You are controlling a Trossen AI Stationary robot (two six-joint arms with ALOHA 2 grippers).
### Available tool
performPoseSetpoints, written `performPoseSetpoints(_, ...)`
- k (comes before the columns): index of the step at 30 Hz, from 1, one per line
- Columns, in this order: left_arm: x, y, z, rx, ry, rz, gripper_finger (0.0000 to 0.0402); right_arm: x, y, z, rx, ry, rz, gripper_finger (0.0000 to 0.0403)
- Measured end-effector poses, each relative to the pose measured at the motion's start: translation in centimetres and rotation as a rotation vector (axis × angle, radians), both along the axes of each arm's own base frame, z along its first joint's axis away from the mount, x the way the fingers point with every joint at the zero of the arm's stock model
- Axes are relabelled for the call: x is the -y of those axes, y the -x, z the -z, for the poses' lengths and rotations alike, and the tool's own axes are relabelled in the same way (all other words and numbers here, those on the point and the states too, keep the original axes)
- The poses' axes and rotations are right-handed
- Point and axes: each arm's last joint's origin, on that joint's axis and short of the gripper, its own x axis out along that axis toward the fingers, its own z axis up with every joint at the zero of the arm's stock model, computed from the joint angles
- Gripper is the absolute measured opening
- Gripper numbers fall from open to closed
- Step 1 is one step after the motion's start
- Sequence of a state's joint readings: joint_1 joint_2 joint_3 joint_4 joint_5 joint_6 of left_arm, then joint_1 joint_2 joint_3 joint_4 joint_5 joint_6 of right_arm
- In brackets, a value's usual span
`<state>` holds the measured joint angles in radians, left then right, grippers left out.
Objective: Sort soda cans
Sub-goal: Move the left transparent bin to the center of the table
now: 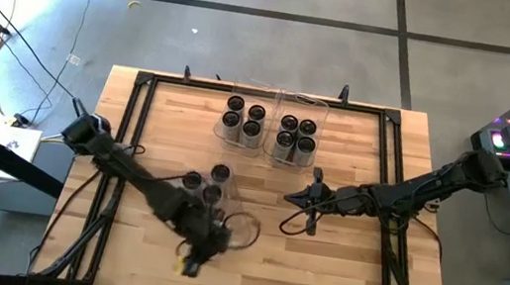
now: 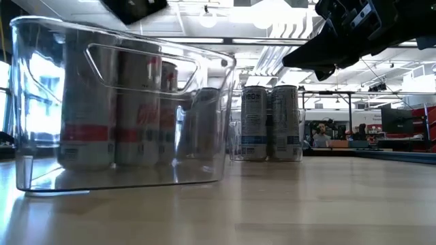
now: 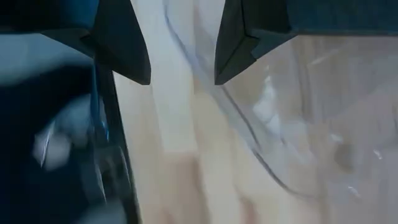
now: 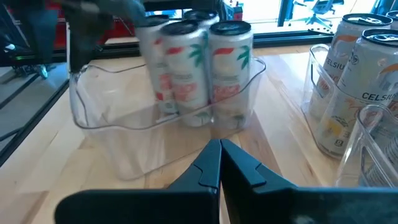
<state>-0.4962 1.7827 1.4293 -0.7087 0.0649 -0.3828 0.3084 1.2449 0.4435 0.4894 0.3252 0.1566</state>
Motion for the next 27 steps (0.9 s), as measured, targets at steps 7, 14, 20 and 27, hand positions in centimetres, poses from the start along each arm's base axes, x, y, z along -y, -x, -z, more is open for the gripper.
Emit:
performPoseSetpoints(7,1.2,2.2,-1.9,-0.069,-0.207,0.14,0.017,0.1,0.0,0.0,0.002,0.005,0.017,0.0)
performPoseSetpoints(14,3.0,4.6,-1.6,-0.147,-0.268,0.265,0.0174,0.1,0.0,0.0,0.004,0.012,0.038,0.0)
performPoseSetpoints(20,3.8,5.3,-0.3,-0.139,-0.509,0.28,0.0181,0.1,0.0,0.0,0.004,0.016,0.039,0.0)
performPoseSetpoints(27,4.5,3.7,3.8,-0.229,-0.559,0.294,0.0159,0.1,0.0,0.0,0.004,0.013,0.041,0.0)
